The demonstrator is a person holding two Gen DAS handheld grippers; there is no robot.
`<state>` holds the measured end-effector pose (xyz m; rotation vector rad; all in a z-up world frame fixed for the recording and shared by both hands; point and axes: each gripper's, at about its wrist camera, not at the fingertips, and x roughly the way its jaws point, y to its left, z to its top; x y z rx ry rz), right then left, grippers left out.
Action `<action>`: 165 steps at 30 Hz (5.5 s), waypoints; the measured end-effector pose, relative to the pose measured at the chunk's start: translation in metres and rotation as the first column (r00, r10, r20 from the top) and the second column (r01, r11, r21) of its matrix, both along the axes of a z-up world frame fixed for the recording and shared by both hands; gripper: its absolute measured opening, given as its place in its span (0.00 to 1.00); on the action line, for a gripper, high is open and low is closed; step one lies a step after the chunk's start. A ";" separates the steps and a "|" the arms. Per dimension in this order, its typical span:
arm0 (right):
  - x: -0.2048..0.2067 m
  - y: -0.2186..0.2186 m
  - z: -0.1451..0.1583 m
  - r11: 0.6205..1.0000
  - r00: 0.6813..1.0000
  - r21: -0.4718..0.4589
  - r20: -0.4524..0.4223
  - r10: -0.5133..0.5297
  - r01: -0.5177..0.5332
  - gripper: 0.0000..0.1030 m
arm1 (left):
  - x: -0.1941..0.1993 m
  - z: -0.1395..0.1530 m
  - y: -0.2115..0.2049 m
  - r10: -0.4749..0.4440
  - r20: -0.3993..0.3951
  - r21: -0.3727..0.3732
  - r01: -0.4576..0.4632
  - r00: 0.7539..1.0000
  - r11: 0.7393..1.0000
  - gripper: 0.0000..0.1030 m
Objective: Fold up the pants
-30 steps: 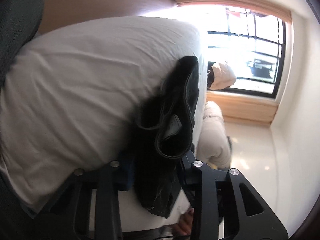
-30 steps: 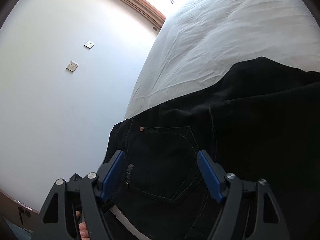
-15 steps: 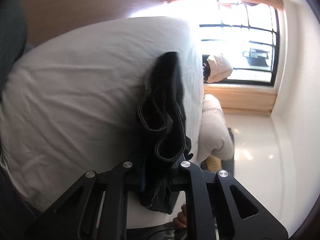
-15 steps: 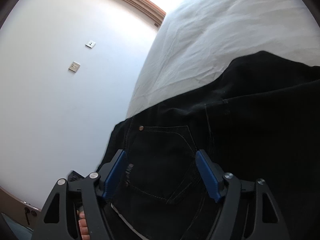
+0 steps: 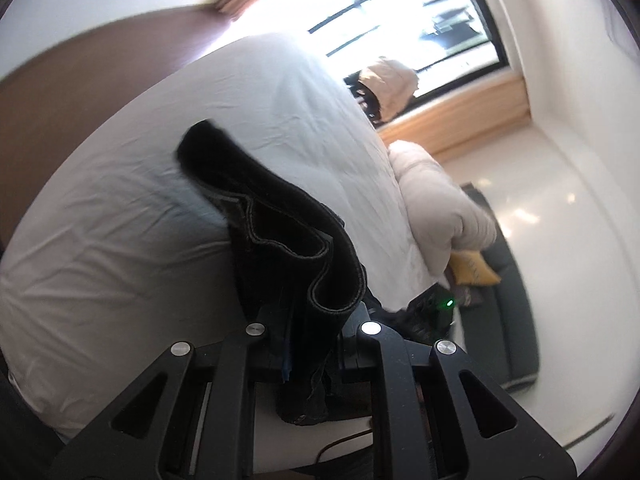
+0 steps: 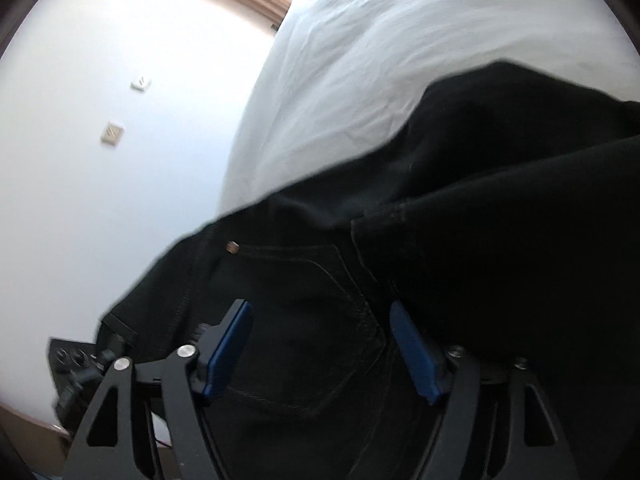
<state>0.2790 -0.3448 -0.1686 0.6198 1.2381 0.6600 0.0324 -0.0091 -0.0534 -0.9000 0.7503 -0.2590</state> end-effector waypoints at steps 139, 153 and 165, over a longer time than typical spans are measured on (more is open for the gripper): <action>-0.041 -0.226 -0.019 0.980 0.992 -0.160 -0.022 -0.124 0.119 0.69 | 0.204 -0.061 -0.293 -0.485 -0.363 0.198 0.575 0.796 0.794 0.70; -0.050 -0.184 0.044 0.918 0.989 -0.384 0.135 -0.054 0.103 0.19 | 0.211 -0.019 -0.285 -0.520 -0.273 0.209 0.577 0.810 0.790 0.17; 0.038 -0.129 0.106 0.935 0.956 -0.338 0.293 -0.004 0.108 0.19 | 0.287 0.040 -0.208 -0.413 -0.173 0.372 0.447 0.894 0.813 0.17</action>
